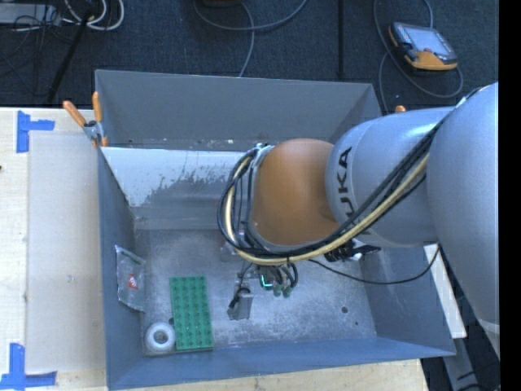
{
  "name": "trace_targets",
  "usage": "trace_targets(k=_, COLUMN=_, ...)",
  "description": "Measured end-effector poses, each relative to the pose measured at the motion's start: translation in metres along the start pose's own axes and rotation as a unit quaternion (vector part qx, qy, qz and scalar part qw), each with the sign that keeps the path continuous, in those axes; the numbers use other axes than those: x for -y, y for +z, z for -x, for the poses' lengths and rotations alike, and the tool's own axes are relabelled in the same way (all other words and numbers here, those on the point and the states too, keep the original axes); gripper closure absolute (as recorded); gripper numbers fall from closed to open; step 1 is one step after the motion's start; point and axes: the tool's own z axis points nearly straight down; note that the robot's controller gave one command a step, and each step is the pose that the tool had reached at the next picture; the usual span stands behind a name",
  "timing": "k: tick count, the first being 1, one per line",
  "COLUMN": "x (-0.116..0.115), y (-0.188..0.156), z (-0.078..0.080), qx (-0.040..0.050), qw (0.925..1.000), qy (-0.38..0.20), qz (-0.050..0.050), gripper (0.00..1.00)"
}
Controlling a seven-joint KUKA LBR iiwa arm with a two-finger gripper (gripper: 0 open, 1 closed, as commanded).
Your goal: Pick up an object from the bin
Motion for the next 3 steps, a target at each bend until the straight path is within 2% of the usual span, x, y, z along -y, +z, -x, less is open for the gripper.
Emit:
trace_targets(k=1, x=-0.068, y=0.059, z=0.009, qx=0.0024, qw=0.9974, qy=-0.072, qz=0.001, gripper=0.00)
trace_targets(k=2, x=-0.066, y=0.055, z=0.012, qx=0.0052, qw=0.9976, qy=-0.068, qz=0.001, gripper=1.00)
trace_targets(k=3, x=-0.058, y=-0.079, z=0.048, qx=0.0092, qw=0.9973, qy=-0.072, qz=0.001, gripper=1.00)
